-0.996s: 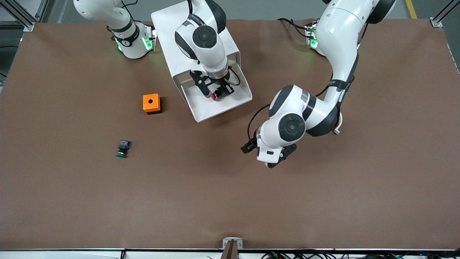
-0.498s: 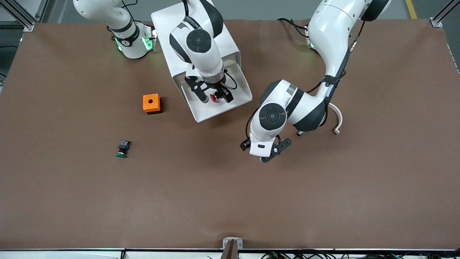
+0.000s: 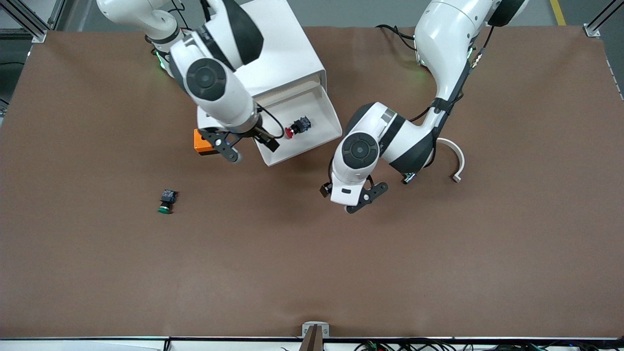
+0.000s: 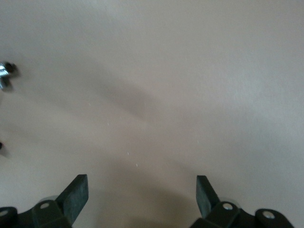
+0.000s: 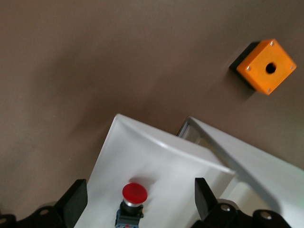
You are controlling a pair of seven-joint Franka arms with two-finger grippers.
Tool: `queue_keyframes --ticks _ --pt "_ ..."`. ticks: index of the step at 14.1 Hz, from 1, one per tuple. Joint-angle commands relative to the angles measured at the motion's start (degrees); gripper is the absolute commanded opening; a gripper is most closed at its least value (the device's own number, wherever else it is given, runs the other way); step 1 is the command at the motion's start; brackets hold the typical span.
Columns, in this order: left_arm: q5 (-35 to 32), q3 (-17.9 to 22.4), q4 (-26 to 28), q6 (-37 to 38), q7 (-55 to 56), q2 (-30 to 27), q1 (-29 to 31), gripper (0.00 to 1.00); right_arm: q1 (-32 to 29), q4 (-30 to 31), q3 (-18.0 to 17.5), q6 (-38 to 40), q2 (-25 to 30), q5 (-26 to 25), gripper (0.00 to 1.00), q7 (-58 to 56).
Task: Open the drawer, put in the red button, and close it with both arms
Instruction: 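Lower the red button into the drawer and open the right gripper, then withdraw the right gripper while the left gripper moves to the drawer front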
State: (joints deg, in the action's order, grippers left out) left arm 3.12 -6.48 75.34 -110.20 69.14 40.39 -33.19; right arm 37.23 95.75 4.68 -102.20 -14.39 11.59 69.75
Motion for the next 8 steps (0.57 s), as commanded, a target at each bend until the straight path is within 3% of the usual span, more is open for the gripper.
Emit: queue_keyframes --ticks 1,5,8 --pt "-1.10 -2.21 2.62 -0.36 0.30 -1.90 -0.21 1.00 -5.30 -0.74 -0.64 4.10 1.99 0.63 1.00 -8.64" --pt "-1.10 -4.06 2.97 -0.36 0.21 -1.81 -0.73 1.00 -14.61 -5.38 -0.64 12.70 2.35 -0.51 1.00 -23.14" --pt "-1.18 -6.26 2.97 -0.36 0.12 -1.37 -0.91 1.00 -19.63 -8.03 -0.64 17.55 2.43 -4.90 1.00 -33.07"
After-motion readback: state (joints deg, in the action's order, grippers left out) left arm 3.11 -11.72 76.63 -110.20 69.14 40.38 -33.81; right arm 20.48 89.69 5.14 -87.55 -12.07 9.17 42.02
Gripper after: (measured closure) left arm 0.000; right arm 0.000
